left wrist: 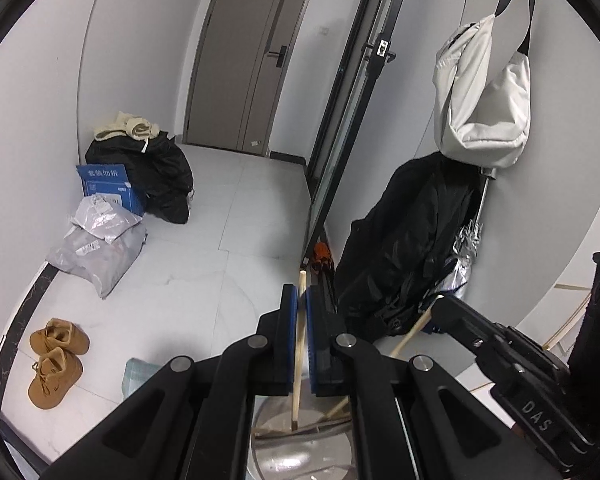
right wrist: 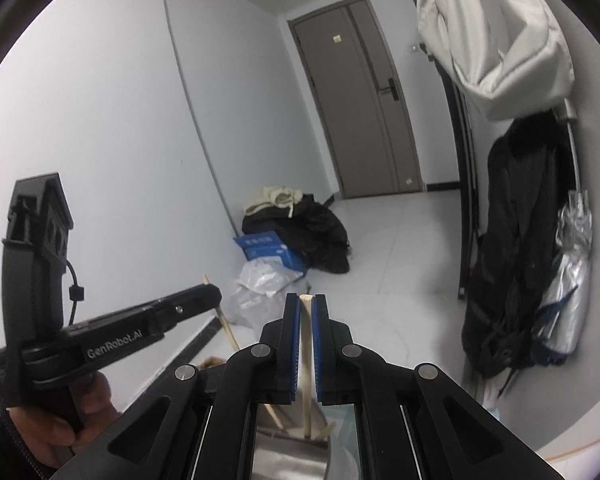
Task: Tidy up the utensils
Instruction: 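Carry both held chopsticks up and lower them into the white holder, then open both grippers to drop the chopsticks into the holder, then move both tools back down to the chopsticks lying beside the holder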
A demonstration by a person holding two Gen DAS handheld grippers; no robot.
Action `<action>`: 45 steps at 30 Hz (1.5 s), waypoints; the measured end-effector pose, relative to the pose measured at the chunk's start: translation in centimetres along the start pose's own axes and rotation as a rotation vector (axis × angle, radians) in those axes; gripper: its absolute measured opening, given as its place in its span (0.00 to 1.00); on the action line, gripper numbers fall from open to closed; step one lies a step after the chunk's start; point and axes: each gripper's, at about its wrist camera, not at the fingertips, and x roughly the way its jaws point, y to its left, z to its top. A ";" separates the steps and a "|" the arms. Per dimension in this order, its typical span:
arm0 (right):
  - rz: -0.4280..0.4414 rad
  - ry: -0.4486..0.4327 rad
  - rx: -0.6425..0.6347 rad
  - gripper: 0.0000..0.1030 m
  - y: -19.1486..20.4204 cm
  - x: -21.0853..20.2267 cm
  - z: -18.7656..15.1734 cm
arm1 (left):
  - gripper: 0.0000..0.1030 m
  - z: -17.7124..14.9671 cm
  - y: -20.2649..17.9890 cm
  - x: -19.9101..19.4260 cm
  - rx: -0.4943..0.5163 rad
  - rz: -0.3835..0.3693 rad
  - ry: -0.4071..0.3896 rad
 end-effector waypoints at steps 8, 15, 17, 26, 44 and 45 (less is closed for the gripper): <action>0.011 0.067 -0.025 0.08 0.5 0.7 -1.8 | 0.01 -1.0 0.4 -0.7 -0.029 0.012 0.044; -0.035 0.116 0.006 0.14 0.6 -0.4 -3.2 | 0.42 -1.7 0.5 -2.7 -0.057 0.078 0.048; -0.050 0.099 0.018 0.26 0.6 -1.6 -3.5 | 0.47 -1.9 0.4 -3.5 -0.059 0.096 0.033; -0.096 0.041 0.028 0.46 1.6 -7.1 -3.9 | 0.62 -3.7 -1.7 -6.8 0.002 0.213 0.009; -0.141 -0.064 0.012 0.77 3.7 -16.1 -7.4 | 0.90 -8.2 -3.6 -12.7 0.016 0.292 -0.095; -0.145 -0.070 0.011 0.78 3.9 -16.5 -7.8 | 0.91 -8.5 -3.7 -12.8 0.021 0.293 -0.098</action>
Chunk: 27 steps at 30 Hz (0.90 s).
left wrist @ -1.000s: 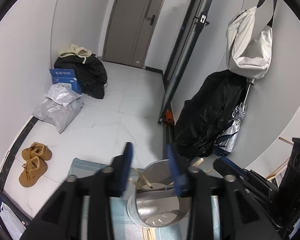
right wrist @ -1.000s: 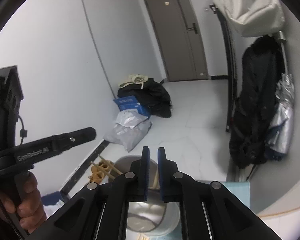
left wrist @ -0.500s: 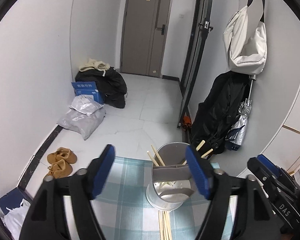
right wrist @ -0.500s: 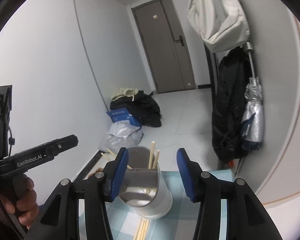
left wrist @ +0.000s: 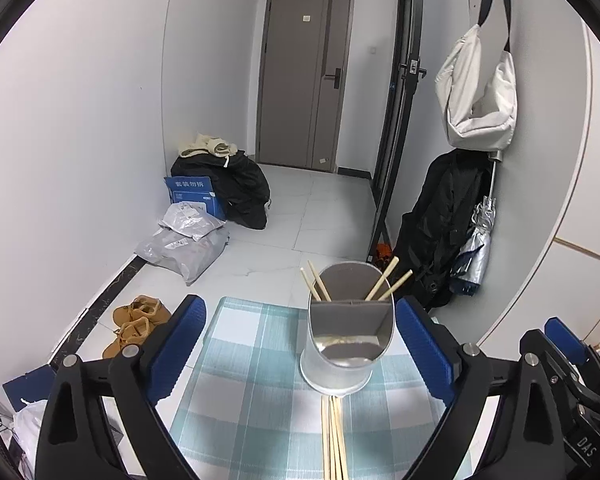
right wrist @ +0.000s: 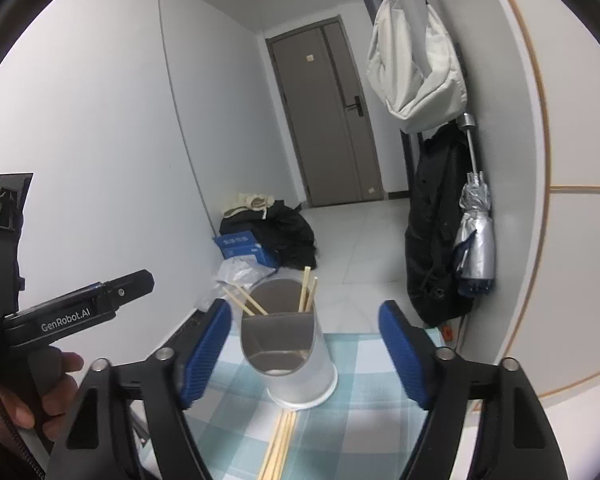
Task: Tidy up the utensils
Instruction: 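Move both tools back down to the chopsticks lying beside the holder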
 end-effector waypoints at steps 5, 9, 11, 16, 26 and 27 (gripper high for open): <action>0.000 -0.007 -0.014 0.81 0.3 -1.1 -1.3 | 0.92 -1.4 -0.1 -1.0 0.019 -0.012 -0.017; 0.002 -0.006 -0.017 0.83 0.6 -1.5 -2.6 | 0.92 -2.4 -0.1 -1.4 0.025 -0.012 -0.028; -0.003 -0.008 -0.016 0.85 0.6 -1.5 -3.0 | 0.92 -2.9 0.1 -1.3 0.025 -0.010 -0.030; 0.001 0.005 -0.011 0.85 0.7 -1.3 -4.7 | 0.93 -4.2 0.6 -0.9 0.016 -0.013 -0.026; 0.025 0.064 -0.013 0.85 1.1 0.5 -7.6 | 0.93 -6.6 1.8 1.4 -0.025 0.003 -0.006; 0.026 0.079 -0.007 0.85 1.0 0.8 -7.8 | 0.92 -6.9 1.9 2.0 -0.028 0.000 0.012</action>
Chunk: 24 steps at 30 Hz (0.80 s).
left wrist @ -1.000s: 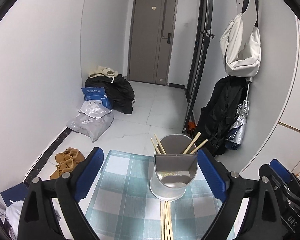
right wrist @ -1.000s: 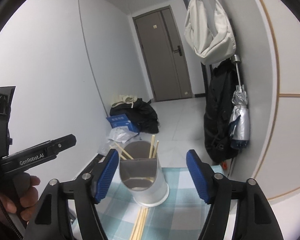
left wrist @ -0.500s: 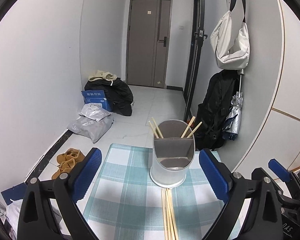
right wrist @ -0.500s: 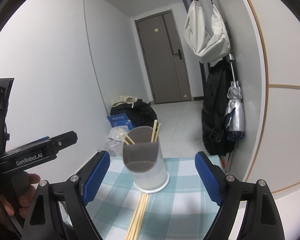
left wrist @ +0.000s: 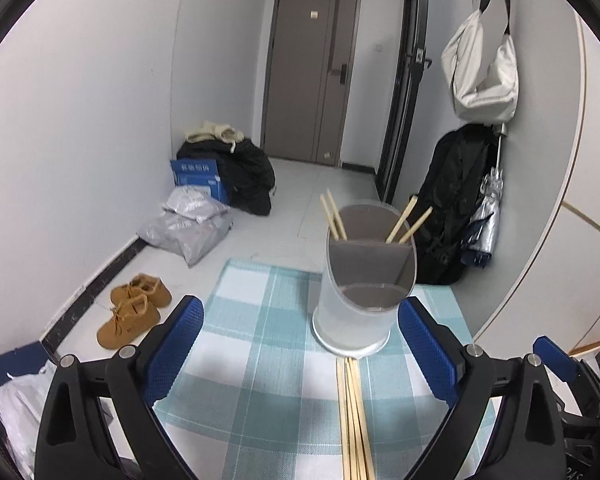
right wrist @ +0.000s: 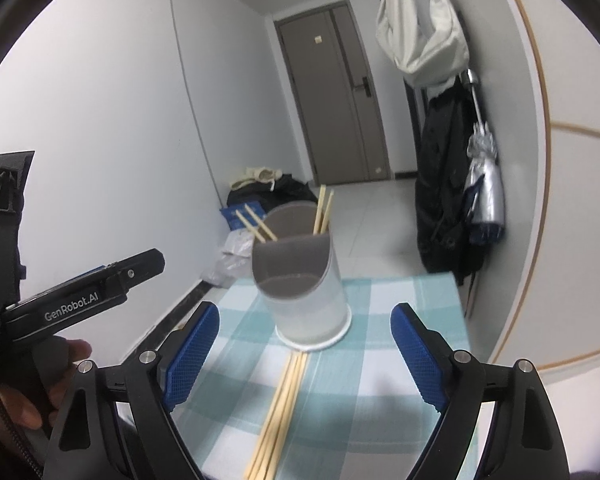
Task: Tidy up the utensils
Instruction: 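Move both tools back down to the chopsticks lying beside the holder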
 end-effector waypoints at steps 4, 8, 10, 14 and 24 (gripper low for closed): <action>0.010 0.065 0.024 0.85 -0.4 1.6 -1.2 | 0.92 -0.9 0.2 2.0 0.006 -0.020 0.062; -0.003 0.125 0.025 0.85 -0.7 3.1 -2.3 | 0.92 -2.2 0.7 4.1 -0.015 -0.025 0.117; -0.010 0.169 0.019 0.85 -0.8 4.0 -2.9 | 0.92 -2.8 1.1 5.3 -0.033 -0.029 0.155; -0.029 0.258 0.012 0.84 -1.1 6.0 -4.0 | 0.92 -3.5 2.1 6.8 -0.055 -0.030 0.209; -0.038 0.458 -0.031 0.61 -0.5 12.2 -5.8 | 0.92 -2.7 5.5 9.9 -0.198 0.008 0.315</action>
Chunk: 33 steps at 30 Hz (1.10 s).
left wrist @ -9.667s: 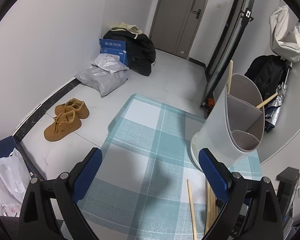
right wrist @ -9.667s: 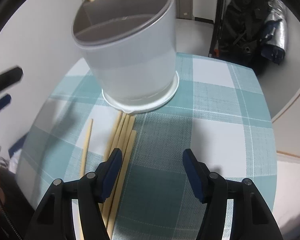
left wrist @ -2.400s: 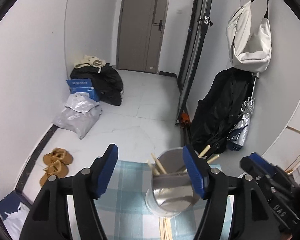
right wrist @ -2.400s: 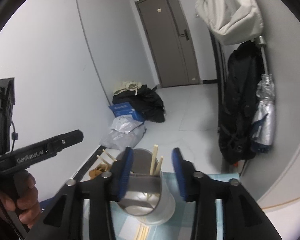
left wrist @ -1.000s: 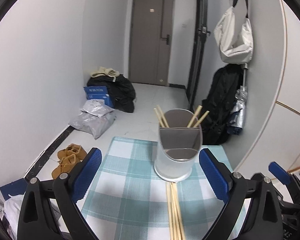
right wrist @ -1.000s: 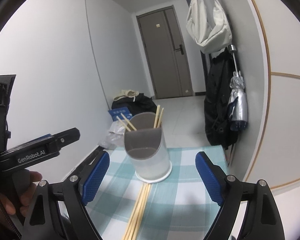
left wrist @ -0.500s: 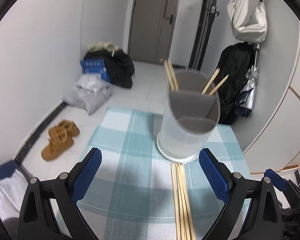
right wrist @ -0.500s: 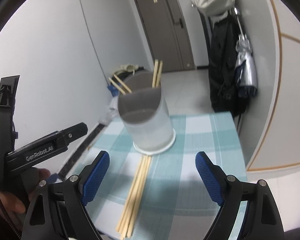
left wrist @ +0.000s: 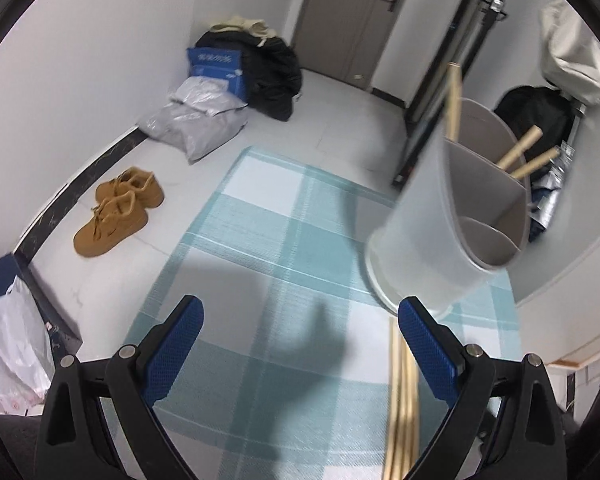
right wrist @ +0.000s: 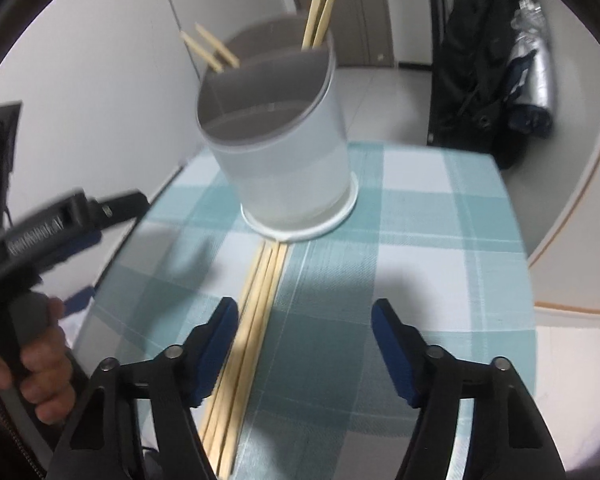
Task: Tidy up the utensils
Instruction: 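Move both tools back down to the chopsticks lying beside the holder, then close the right gripper on one wooden chopstick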
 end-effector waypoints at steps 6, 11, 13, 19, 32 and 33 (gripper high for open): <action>-0.024 0.083 -0.062 0.47 1.6 3.3 0.6 | 0.92 0.4 1.5 0.2 -0.082 0.027 0.013; -0.041 0.126 -0.062 0.32 1.8 4.8 0.9 | 0.92 0.6 2.3 0.4 -0.122 0.032 0.028; -0.053 0.121 -0.058 0.27 1.7 4.9 1.1 | 0.92 0.7 2.4 0.5 -0.130 0.030 0.033; -0.063 0.151 -0.063 0.19 2.0 4.9 0.9 | 0.92 0.9 2.7 0.6 -0.147 0.023 0.046; -0.115 0.171 -0.148 0.08 3.7 5.8 1.4 | 0.92 1.4 3.9 0.7 -0.170 0.033 0.045; -0.107 0.174 -0.150 0.07 3.7 5.6 1.2 | 0.92 1.4 3.9 0.7 -0.171 0.033 0.045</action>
